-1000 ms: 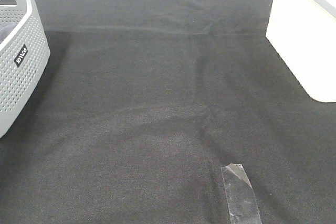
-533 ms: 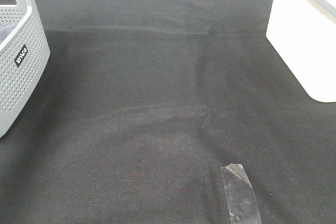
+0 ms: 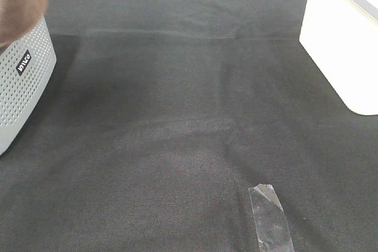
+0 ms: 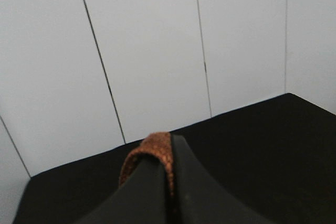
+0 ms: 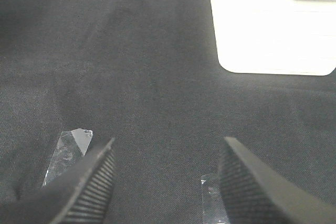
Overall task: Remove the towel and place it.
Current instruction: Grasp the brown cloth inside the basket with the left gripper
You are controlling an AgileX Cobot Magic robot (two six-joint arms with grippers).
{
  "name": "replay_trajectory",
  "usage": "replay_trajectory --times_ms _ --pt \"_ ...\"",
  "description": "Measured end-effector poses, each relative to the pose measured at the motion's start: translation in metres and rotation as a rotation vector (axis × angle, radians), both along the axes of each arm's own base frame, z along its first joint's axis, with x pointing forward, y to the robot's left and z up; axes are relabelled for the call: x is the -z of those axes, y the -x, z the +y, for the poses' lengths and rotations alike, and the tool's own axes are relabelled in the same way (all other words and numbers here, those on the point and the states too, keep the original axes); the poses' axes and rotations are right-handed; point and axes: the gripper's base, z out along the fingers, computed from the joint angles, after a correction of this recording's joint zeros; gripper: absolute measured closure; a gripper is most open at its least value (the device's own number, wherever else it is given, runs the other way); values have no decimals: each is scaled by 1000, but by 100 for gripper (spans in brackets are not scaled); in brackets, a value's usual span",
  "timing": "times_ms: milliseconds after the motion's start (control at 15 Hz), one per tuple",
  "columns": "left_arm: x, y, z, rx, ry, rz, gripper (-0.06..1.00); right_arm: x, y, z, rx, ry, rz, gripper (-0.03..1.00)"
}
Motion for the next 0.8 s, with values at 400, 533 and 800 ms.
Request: replay_trajectory --times_ms 400,533,800 --pt "37 9 -82 243 -240 142 94 -7 -8 20 -250 -20 5 43" --pt "52 11 -101 305 -306 206 94 -21 -21 32 -382 -63 -100 43" --pt "66 17 -117 377 -337 294 94 -46 -52 46 -534 -156 -294 43"
